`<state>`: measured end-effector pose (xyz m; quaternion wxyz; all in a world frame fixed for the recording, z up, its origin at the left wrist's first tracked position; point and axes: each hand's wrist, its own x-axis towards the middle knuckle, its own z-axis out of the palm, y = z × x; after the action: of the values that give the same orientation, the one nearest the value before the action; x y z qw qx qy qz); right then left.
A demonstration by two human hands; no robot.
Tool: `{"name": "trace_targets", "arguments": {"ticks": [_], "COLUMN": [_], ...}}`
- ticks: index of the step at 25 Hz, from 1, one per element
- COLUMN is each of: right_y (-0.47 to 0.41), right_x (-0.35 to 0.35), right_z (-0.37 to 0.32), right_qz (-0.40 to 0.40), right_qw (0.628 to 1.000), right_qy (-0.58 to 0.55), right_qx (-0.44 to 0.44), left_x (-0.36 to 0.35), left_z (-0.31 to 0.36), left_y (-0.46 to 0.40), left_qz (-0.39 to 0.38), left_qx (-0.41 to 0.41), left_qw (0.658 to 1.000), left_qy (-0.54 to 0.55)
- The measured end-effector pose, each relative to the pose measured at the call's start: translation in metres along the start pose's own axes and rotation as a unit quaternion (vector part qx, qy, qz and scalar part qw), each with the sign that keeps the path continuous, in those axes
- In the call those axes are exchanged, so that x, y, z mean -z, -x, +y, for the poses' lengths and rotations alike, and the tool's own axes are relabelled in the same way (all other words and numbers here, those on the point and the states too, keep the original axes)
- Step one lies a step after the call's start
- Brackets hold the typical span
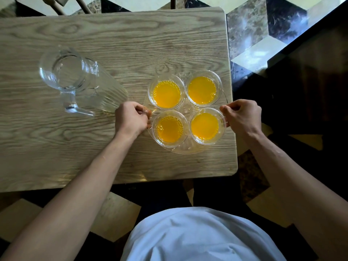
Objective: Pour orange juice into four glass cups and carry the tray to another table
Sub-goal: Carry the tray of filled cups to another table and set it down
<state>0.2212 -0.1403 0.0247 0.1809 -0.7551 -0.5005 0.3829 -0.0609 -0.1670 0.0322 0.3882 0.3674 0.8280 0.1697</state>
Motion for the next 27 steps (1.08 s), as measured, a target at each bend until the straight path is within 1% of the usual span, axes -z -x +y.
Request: {"name": "trace_targets", "arguments": {"ticks": [6,14,16,19,22,27], "right_y": [0.025,0.049,0.054,0.061,0.068,0.09], "right_x": [0.002,0.013,0.015,0.016,0.015,-0.007], "right_z": [0.005,0.009,0.009,0.005,0.005,-0.002], "right_qz": [-0.005,-0.037,-0.054,-0.084,-0.114,-0.175], "right_qw": [1.0,0.999,0.998,0.994,0.985,0.97], "right_qy": [0.0,0.006,0.013,0.03,0.067,0.097], "right_qx": [0.01,0.028,0.039,0.067,0.107,0.14], "left_x": [0.009,0.01,0.008,0.002,-0.004,0.0], "left_z": [-0.013,-0.04,-0.052,-0.075,-0.096,-0.131], "left_y": [0.025,0.073,0.089,0.114,0.141,0.196], "left_qz": [0.0,0.043,0.054,0.091,0.126,0.157], "left_qx": [0.004,0.043,0.056,0.089,0.125,0.182], "left_qw": [1.0,0.996,0.995,0.989,0.98,0.96], "left_qy": [0.028,0.064,0.064,0.07,0.092,0.146]}}
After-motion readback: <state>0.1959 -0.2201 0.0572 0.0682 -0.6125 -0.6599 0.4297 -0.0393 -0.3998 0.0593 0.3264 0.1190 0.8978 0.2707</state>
